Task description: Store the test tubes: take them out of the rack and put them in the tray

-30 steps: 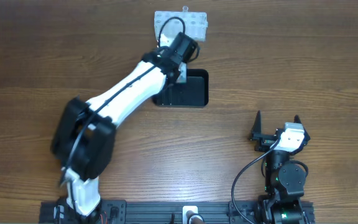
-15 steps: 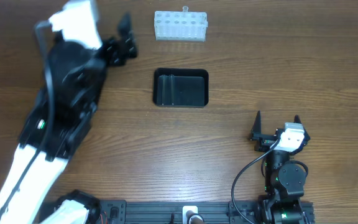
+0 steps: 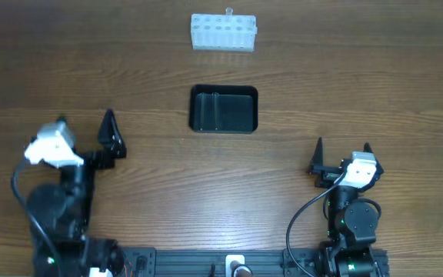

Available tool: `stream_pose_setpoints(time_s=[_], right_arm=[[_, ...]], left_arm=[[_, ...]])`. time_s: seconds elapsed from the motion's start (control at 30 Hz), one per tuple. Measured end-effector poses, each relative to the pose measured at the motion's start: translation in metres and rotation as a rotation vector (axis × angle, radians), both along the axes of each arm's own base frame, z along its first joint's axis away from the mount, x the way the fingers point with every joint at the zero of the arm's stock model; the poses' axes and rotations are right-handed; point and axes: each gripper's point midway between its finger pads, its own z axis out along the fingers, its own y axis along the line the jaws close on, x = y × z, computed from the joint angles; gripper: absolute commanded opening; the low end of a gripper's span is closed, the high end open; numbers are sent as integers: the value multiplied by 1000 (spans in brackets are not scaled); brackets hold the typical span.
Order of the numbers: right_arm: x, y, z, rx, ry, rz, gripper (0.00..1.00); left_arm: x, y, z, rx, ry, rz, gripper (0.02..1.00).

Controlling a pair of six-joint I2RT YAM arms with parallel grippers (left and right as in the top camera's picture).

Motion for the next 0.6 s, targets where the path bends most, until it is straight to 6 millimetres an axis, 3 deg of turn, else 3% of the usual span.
stream_pose_setpoints(time_s=[0.23,0.5,0.6], right_arm=[[0,0,0,0,-1,0,993],[0,0,0,0,-1,0,991],[0,0,0,1,-1,0,991]], left_arm=[[-14,5,-48,-41,-68,-12,998],[-17,0,-62,-50,-75,-42,1000],[-17,-1,-78,-55,-12,-44,1000]])
